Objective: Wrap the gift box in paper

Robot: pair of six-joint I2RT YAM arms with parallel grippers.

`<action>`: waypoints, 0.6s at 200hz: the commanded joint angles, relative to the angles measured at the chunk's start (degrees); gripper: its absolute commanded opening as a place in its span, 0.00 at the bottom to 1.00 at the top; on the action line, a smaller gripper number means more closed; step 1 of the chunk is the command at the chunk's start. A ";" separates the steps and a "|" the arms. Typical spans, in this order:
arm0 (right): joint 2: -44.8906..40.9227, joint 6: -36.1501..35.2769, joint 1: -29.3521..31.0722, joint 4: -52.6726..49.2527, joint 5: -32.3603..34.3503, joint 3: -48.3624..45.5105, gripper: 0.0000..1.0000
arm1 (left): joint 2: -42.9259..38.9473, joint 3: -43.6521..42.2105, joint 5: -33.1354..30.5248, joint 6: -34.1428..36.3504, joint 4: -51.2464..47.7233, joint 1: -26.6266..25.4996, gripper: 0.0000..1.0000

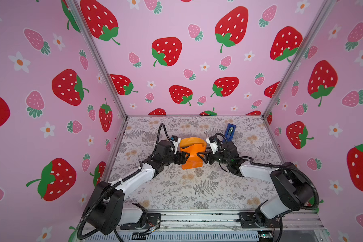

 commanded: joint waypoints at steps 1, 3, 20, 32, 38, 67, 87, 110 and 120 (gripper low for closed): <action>0.61 0.69 0.32 -1.86 0.68 0.84 0.64 | 1.02 2.62 -2.06 0.96 -0.92 -0.26 0.75; 0.57 0.70 0.32 -1.88 0.59 0.88 0.64 | 1.14 2.66 -2.12 0.93 -1.02 -0.33 0.75; 0.21 1.12 0.27 -2.51 0.58 1.07 0.65 | 1.77 2.99 -2.66 0.63 -1.23 -0.34 0.73; 0.41 1.49 0.41 -4.34 0.54 2.13 0.69 | 2.16 3.43 -2.51 0.52 -1.41 -0.42 0.72; 0.67 1.71 0.40 -5.62 0.63 2.83 0.72 | 2.32 3.66 -2.40 0.56 -1.45 -0.57 0.72; 0.82 5.02 0.92 -6.16 3.10 3.68 0.75 | 2.63 4.05 -3.50 -0.09 -2.11 -1.06 0.67; 0.80 8.85 1.48 -5.48 6.40 3.73 0.76 | 3.02 4.07 -4.65 -1.06 -3.05 -1.05 0.63; 0.84 13.03 2.21 -3.38 10.04 3.20 0.73 | 3.28 3.95 -5.20 -1.80 -3.66 -1.09 0.60; 0.90 14.36 2.71 -3.03 11.98 3.03 0.72 | 3.61 3.88 -5.15 -2.02 -3.64 -1.05 0.59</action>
